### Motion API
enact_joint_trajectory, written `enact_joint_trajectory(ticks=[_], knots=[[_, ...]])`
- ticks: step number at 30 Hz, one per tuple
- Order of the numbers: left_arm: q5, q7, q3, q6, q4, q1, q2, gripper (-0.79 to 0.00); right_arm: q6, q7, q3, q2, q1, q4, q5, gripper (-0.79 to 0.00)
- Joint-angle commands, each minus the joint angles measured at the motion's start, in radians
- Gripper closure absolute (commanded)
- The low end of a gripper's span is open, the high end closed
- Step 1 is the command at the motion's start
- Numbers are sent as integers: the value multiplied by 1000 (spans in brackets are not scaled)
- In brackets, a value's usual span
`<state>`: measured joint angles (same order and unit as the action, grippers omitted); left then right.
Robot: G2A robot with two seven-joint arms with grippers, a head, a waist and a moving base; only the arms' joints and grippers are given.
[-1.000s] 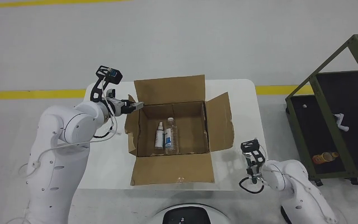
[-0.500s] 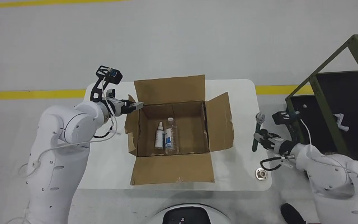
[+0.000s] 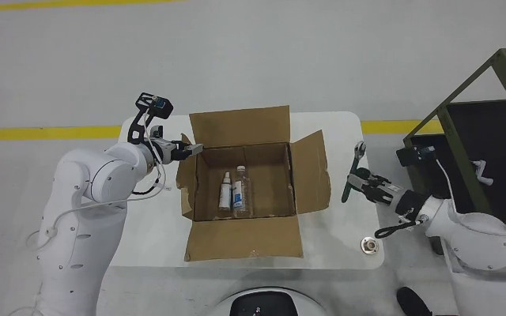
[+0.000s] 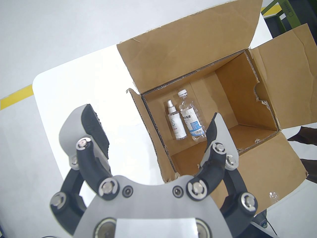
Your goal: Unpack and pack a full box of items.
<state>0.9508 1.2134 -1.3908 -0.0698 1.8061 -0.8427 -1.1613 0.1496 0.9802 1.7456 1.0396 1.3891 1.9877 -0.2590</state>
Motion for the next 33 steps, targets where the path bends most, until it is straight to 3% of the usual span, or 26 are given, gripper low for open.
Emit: enact_joint_trajectory(ticks=[1,10,20,27,33], knots=[[3,-16,-1,0,-1,-6,0,-785,5,1,-23,-1,-12,-7,1,0],[137,-132,-54,27,-2,-36,14,-785,10,7,-148,-2,-94,-36,2,0],[202,-139,-110,74,-21,-51,25,-785,-50,-3,-381,16,-260,-184,-33,0],[206,-138,-113,78,-20,-53,26,-785,-127,-17,-569,43,-394,-310,-121,0],[206,-138,-113,78,-20,-53,26,-785,-147,-31,-662,63,-467,-356,-148,0]])
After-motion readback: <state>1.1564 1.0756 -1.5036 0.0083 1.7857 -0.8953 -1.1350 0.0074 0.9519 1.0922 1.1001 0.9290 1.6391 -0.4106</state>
